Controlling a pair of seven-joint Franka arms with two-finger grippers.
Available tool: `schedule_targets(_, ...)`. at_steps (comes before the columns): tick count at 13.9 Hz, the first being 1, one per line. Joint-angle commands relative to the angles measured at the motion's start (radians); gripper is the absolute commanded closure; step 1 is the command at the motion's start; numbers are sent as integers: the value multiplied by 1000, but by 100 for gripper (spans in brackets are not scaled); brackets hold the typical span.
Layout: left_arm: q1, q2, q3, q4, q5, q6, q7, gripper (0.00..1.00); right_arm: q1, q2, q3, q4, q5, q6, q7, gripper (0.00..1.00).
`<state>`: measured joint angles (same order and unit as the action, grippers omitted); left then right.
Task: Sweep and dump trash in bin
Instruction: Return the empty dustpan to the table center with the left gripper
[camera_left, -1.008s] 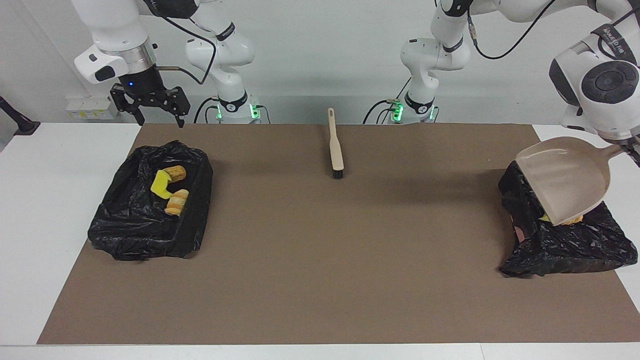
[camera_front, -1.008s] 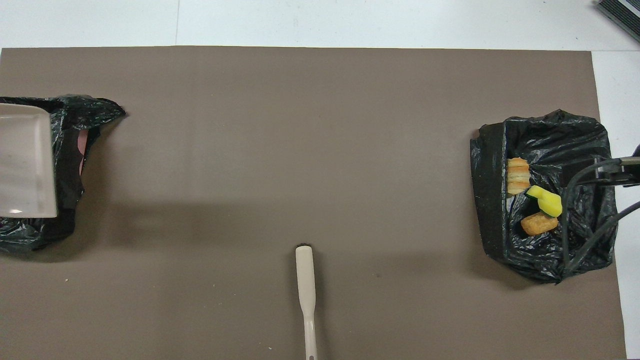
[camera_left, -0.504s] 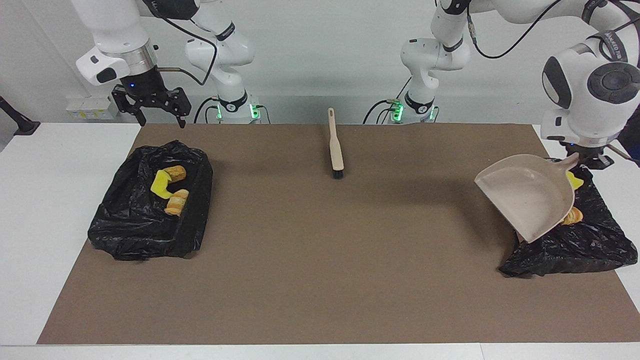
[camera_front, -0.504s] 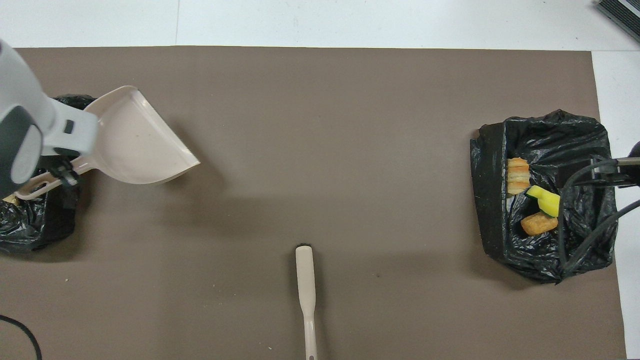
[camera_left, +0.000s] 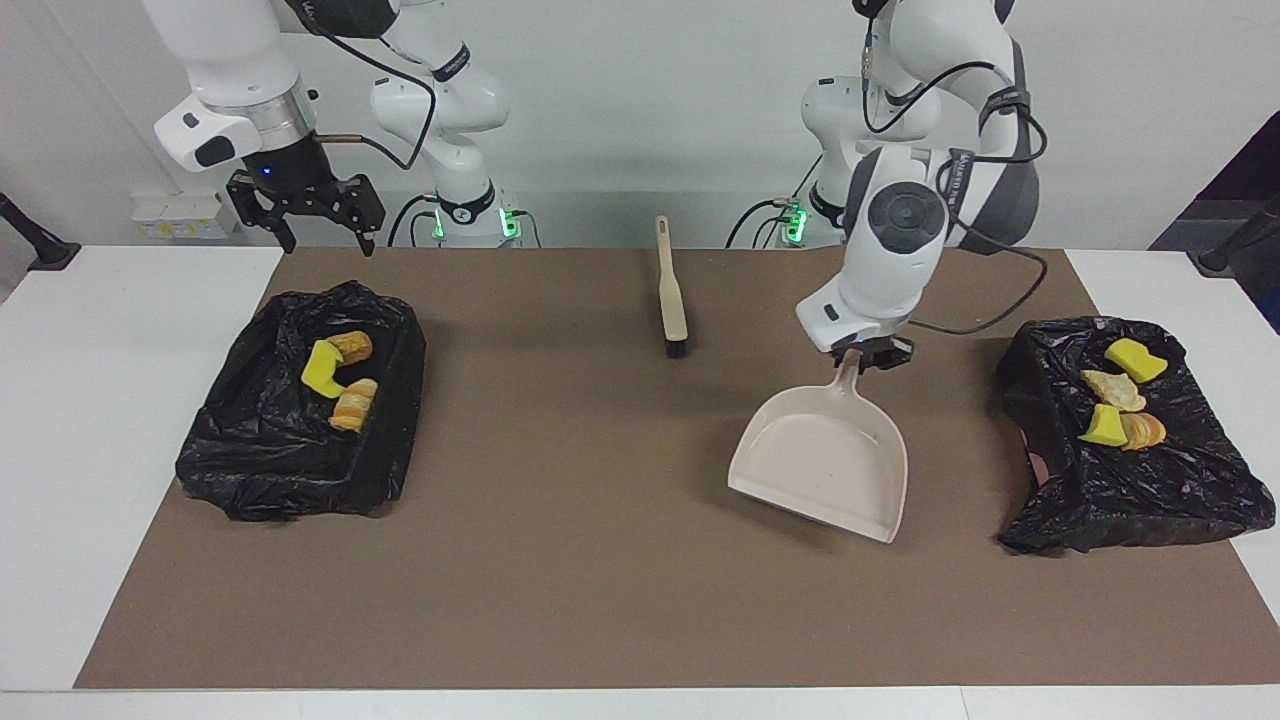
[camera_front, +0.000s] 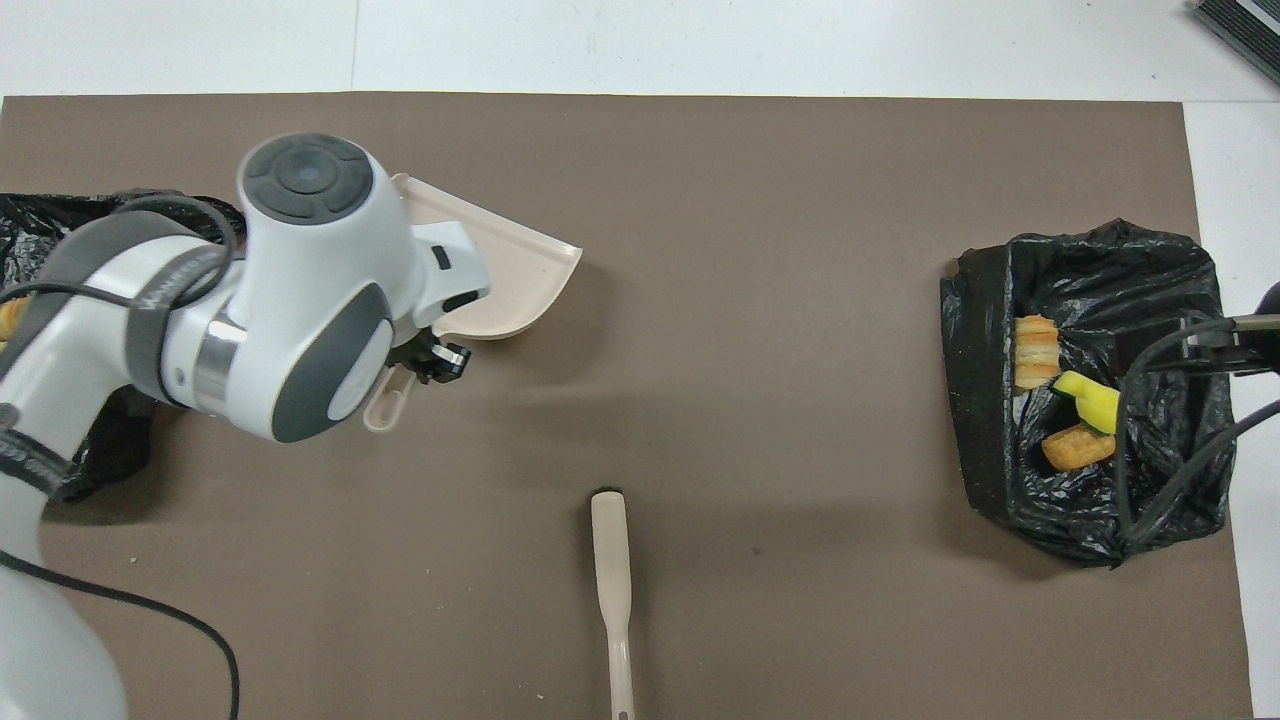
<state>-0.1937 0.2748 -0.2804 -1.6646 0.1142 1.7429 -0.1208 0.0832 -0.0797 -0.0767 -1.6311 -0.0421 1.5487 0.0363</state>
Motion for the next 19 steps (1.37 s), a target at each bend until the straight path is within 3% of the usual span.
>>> schedule_targets(1, 4, 61, -74, 9, -37, 90, -205, 100, -22, -15, 3, -19, 57, -12, -22, 0)
schedule_targets(7, -29, 185, -163, 84, -34, 240, -522, 100, -33, -20, 3, -22, 61, -10, -21, 0)
schedule_targets(11, -55, 230, -168, 89, -24, 273, -531, 100, -33, -22, 3, -27, 61, -7, -21, 0)
schedule_targets(12, -55, 228, -168, 88, -24, 285, -524, 91, -33, -22, 3, -27, 61, -7, -21, 0)
schedule_targets(13, -56, 227, -168, 83, -30, 294, -524, 72, -33, -22, 3, -27, 61, -7, -21, 0)
schedule_targets(16, -62, 210, -166, 77, -22, 276, -524, 0, -33, -22, 3, -27, 61, -7, -21, 0)
schedule_targets(19, -53, 132, -142, 49, -22, 203, -516, 0, -33, -22, 3, -27, 61, -5, -21, 0)
